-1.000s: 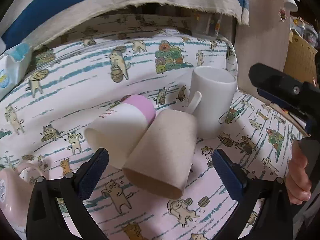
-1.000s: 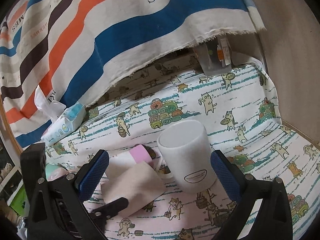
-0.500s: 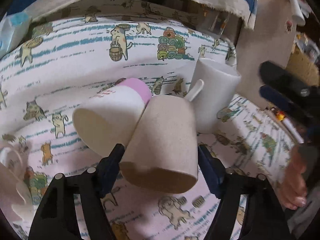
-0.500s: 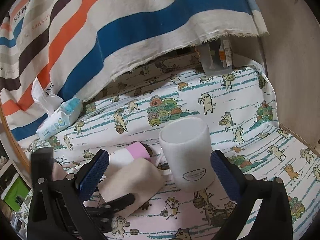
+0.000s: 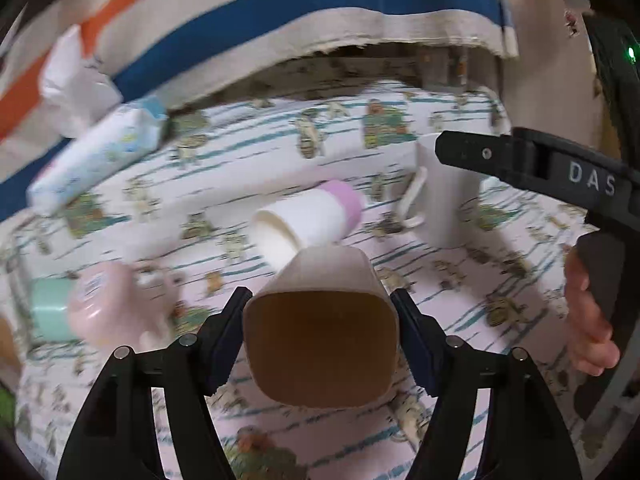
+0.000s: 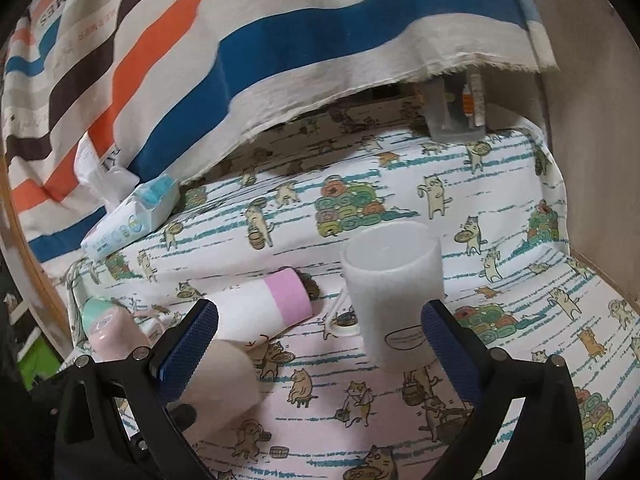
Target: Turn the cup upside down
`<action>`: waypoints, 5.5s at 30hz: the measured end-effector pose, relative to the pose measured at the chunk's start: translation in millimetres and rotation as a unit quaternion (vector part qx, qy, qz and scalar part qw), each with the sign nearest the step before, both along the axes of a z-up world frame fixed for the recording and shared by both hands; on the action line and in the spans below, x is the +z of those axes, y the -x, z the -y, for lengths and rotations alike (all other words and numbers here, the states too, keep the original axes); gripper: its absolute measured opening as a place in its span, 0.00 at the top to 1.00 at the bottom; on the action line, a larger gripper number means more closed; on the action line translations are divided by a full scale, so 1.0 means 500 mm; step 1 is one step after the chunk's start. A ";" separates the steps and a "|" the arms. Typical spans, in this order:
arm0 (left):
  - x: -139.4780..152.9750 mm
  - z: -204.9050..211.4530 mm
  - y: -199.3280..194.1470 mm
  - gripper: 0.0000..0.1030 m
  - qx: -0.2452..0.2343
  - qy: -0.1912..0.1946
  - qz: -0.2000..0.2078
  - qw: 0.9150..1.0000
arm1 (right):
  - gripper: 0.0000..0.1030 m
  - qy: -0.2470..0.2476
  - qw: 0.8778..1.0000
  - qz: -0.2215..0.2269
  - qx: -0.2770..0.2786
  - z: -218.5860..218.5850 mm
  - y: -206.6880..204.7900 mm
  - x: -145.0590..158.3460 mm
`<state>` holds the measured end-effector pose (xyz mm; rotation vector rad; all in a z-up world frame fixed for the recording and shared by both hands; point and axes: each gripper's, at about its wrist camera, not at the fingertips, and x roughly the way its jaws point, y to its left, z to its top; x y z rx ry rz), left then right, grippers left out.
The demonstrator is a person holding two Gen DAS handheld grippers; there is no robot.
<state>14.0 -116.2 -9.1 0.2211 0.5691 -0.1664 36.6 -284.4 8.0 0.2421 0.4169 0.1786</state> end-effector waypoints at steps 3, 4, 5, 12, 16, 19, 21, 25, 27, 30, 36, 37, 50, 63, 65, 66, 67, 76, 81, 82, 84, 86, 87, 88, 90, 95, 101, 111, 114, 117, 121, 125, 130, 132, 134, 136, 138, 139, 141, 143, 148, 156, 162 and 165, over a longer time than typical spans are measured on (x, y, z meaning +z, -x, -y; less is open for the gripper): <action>-0.011 -0.002 0.006 0.33 0.019 0.007 -0.007 1.000 | 0.01 0.008 1.000 0.000 0.008 -0.010 0.001 -0.001; -0.015 -0.001 0.005 0.33 0.020 0.010 -0.016 1.000 | 0.01 0.009 1.000 0.000 0.009 -0.010 0.001 -0.001; -0.020 0.001 0.003 0.33 0.020 0.014 -0.028 0.999 | 0.01 0.009 1.000 -0.001 0.010 -0.010 0.000 -0.001; -0.049 0.012 0.009 0.34 0.013 0.036 -0.081 0.996 | 0.01 0.004 1.000 -0.008 0.016 -0.011 -0.003 -0.003; -0.054 0.016 0.013 0.24 -0.002 0.052 -0.102 0.993 | 0.01 0.004 1.000 -0.004 0.024 -0.016 0.003 0.001; -0.060 0.017 0.010 0.24 -0.010 0.068 -0.122 0.990 | 0.01 0.002 1.000 -0.006 0.026 -0.016 0.003 0.001; -0.063 0.018 0.007 0.29 -0.003 0.056 -0.119 0.991 | 0.01 0.002 1.000 -0.011 0.028 -0.017 0.000 -0.001; -0.068 0.006 0.007 0.30 0.004 0.047 -0.124 0.991 | 0.01 0.003 0.999 -0.018 0.028 -0.019 -0.004 -0.005; -0.067 -0.008 0.013 0.30 0.012 0.039 -0.119 0.992 | 0.01 0.006 0.999 -0.021 0.031 -0.021 -0.006 -0.005; -0.063 -0.037 0.024 0.27 0.036 0.021 -0.103 0.994 | 0.01 0.009 0.999 -0.020 0.034 -0.024 -0.004 -0.004; -0.064 -0.116 0.020 0.26 0.104 0.014 -0.105 0.989 | 0.01 0.027 0.999 -0.019 0.039 -0.037 -0.005 -0.007; -0.063 -0.128 0.019 0.26 0.117 0.014 -0.100 0.988 | 0.01 0.029 0.999 -0.020 0.041 -0.039 -0.005 -0.008; -0.038 -0.131 -0.030 0.31 0.146 -0.009 -0.057 0.988 | 0.67 -0.003 0.986 -0.084 0.140 -0.068 -0.042 -0.049; -0.056 -0.143 -0.033 0.90 0.092 0.064 -0.089 0.990 | 0.87 0.011 0.979 -0.095 0.180 -0.110 -0.077 -0.084; -0.053 -0.144 -0.033 0.90 0.085 0.065 -0.084 0.991 | 0.87 0.006 0.977 -0.096 0.190 -0.109 -0.078 -0.085; -0.052 -0.142 -0.033 0.90 0.078 0.063 -0.084 0.991 | 0.87 0.007 0.977 -0.099 0.190 -0.111 -0.079 -0.085; -0.051 -0.141 -0.034 0.90 0.073 0.060 -0.085 0.992 | 0.87 0.007 0.977 -0.102 0.190 -0.112 -0.081 -0.086; -0.028 -0.157 -0.069 0.90 0.115 0.026 -0.093 0.989 | 0.87 0.037 0.977 -0.102 0.182 -0.115 -0.090 -0.082; -0.017 -0.175 -0.117 0.90 0.131 0.051 -0.103 0.985 | 0.87 0.044 0.974 -0.110 0.193 -0.120 -0.090 -0.086; -0.017 -0.174 -0.124 0.90 0.132 0.053 -0.104 0.984 | 0.87 0.045 0.974 -0.112 0.191 -0.120 -0.091 -0.087; -0.014 -0.167 -0.143 0.92 0.129 0.049 -0.101 0.985 | 0.87 0.044 0.975 -0.113 0.187 -0.117 -0.093 -0.088; -0.012 -0.158 -0.156 0.93 0.132 0.039 -0.096 0.986 | 0.88 0.041 0.974 -0.115 0.189 -0.114 -0.095 -0.087; -0.010 -0.155 -0.162 0.94 0.133 0.036 -0.093 0.986 | 0.89 0.038 0.974 -0.117 0.193 -0.113 -0.095 -0.088; -0.010 -0.154 -0.167 0.97 0.131 0.035 -0.092 0.986 | 0.91 0.036 0.973 -0.119 0.196 -0.112 -0.096 -0.088; -0.011 -0.155 -0.172 1.00 0.131 0.035 -0.090 0.987 | 0.91 0.033 0.970 -0.122 0.208 -0.112 -0.093 -0.087; -0.018 -0.170 -0.172 1.00 0.129 0.041 -0.096 0.986 | 0.91 -0.001 0.945 -0.146 0.293 -0.126 -0.086 -0.089; -0.022 -0.189 -0.159 0.94 0.123 0.057 -0.105 0.985 | 0.91 0.026 0.942 -0.137 0.304 -0.152 -0.067 -0.090; -0.043 -0.183 -0.131 0.94 0.117 0.068 -0.107 0.985 | 0.91 0.085 0.971 -0.141 0.171 -0.129 -0.102 -0.099; -0.044 -0.178 -0.129 0.95 0.112 0.064 -0.105 0.986 | 0.91 0.078 0.968 -0.140 0.193 -0.132 -0.096 -0.102; -0.045 -0.177 -0.129 0.95 0.107 0.068 -0.104 0.986 | 0.91 0.052 0.961 -0.133 0.235 -0.133 -0.086 -0.095; -0.045 -0.172 -0.128 0.96 0.086 0.088 -0.109 0.986 | 0.91 0.049 0.948 -0.134 0.285 -0.158 -0.071 -0.091; -0.037 -0.153 -0.114 0.96 0.069 0.074 -0.090 0.991 | 0.91 0.073 0.947 -0.136 0.283 -0.169 -0.063 -0.093; -0.032 -0.128 -0.101 0.96 0.028 0.076 -0.087 0.993 | 0.91 0.054 0.945 -0.158 0.281 -0.147 -0.064 -0.092; -0.035 -0.121 -0.103 0.96 0.018 0.076 -0.091 0.993 | 0.91 0.057 0.946 -0.163 0.273 -0.140 -0.054 -0.089; -0.042 -0.121 -0.104 0.96 0.008 0.079 -0.101 0.992 | 0.91 0.067 0.950 -0.155 0.264 -0.139 -0.052 -0.085; -0.049 -0.117 -0.107 0.93 -0.001 0.088 -0.116 0.989 | 0.91 0.073 0.955 -0.151 0.244 -0.133 -0.055 -0.082; -0.048 -0.113 -0.101 0.89 0.002 0.082 -0.110 0.991 | 0.91 0.072 0.959 -0.152 0.230 -0.122 -0.057 -0.082; -0.044 -0.117 -0.090 0.83 0.003 0.080 -0.104 0.991 | 0.91 0.069 0.960 -0.150 0.227 -0.118 -0.057 -0.081; -0.032 -0.127 -0.080 0.68 0.011 0.088 -0.089 0.992 | 0.85 0.066 0.962 -0.146 0.222 -0.114 -0.055 -0.076; -0.017 -0.148 -0.070 0.54 0.019 0.107 -0.075 0.991 | 0.70 0.074 0.966 -0.132 0.211 -0.114 -0.048 -0.068; 0.021 -0.188 -0.050 0.21 0.059 0.116 -0.013 0.991 | 0.13 0.066 0.983 -0.085 0.151 -0.109 -0.010 -0.035; 0.064 -0.231 -0.027 0.03 0.095 0.141 0.036 0.985 | 0.00 0.056 0.989 -0.084 0.107 -0.161 0.049 -0.005; 0.079 -0.283 -0.021 0.01 0.121 0.177 0.049 0.975 | 0.00 0.076 0.986 -0.106 0.104 -0.218 0.062 -0.032; 0.081 -0.300 -0.020 0.01 0.125 0.194 0.049 0.972 | 0.00 0.085 0.984 -0.119 0.102 -0.240 0.056 -0.044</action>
